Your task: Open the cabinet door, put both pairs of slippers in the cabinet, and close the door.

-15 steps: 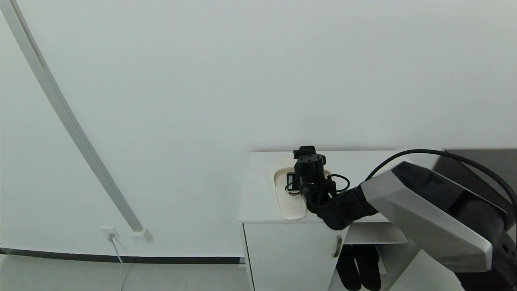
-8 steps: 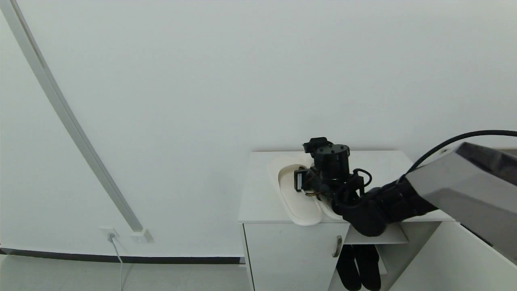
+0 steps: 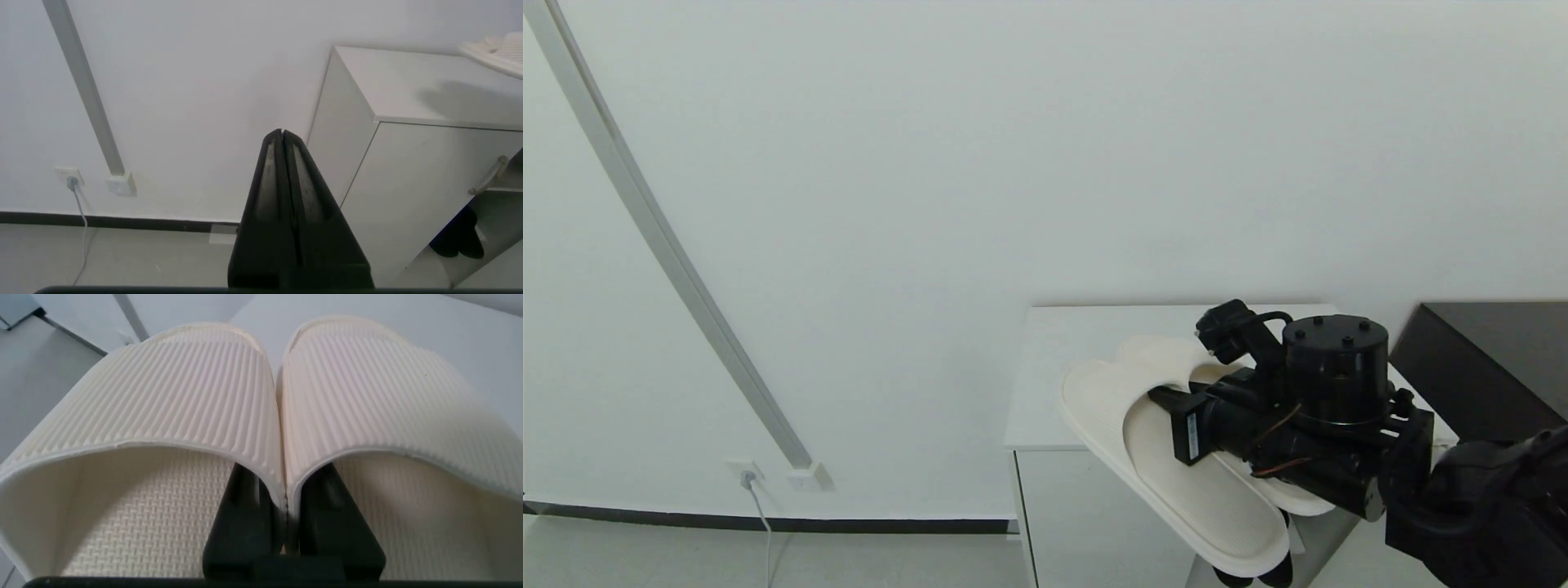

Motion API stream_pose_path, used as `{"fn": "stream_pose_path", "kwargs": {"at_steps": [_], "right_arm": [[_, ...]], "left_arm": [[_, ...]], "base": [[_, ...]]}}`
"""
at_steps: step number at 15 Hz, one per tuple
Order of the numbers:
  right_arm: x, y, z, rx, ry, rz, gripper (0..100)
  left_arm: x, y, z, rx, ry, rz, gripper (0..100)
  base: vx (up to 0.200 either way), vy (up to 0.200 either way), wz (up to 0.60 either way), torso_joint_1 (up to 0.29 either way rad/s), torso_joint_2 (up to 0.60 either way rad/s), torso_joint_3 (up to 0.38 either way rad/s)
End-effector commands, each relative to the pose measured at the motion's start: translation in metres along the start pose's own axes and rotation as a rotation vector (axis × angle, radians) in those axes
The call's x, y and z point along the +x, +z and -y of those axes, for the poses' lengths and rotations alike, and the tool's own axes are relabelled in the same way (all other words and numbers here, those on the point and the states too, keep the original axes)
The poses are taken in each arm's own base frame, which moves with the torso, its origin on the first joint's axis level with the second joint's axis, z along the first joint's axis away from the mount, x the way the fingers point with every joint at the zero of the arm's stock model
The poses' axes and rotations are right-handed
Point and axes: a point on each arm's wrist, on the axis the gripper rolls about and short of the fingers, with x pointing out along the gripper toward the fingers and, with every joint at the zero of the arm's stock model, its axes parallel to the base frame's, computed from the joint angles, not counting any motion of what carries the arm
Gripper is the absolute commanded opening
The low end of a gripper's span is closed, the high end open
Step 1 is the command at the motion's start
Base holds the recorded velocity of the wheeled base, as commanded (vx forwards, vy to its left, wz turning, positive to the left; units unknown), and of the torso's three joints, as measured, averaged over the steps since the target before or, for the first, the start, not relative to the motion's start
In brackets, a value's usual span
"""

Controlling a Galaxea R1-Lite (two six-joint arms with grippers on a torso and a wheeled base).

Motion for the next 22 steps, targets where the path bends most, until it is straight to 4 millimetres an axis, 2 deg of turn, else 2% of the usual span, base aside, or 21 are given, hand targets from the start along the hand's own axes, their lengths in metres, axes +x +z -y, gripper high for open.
{"fn": "stream_pose_path", "kwargs": {"at_steps": [1,3,8,15,22], "right_arm": [[-0.008,0.005,-0.003,-0.001,0.011,0.02,0],[-0.008,0.004,-0.004,-0.002,0.015,0.015,0],[-0.009,0.001,-0.012,-0.035,0.038,0.009,0],[-0.015,-0.007,-0.012,-0.04,0.035,-0.015,0],[-0.015,-0.009,-0.015,-0.041,0.046,-0.016,0]], "left_arm": [[0.0,0.0,0.0,-0.001,0.0,-0.001,0],[0.0,0.0,0.0,0.001,0.002,-0.001,0],[0.0,0.0,0.0,-0.001,0.0,-0.001,0],[0.0,0.0,0.0,-0.003,0.002,-0.001,0],[0.0,0.0,0.0,-0.004,0.002,-0.001,0]], "base": [[0.0,0.0,0.0,0.0,0.0,0.0],[0.0,0.0,0.0,0.0,0.0,0.0],[-0.2,0.0,0.0,0.008,0.0,0.001],[-0.2,0.0,0.0,-0.004,0.0,0.003],[0.0,0.0,0.0,0.0,0.0,0.0]]}}
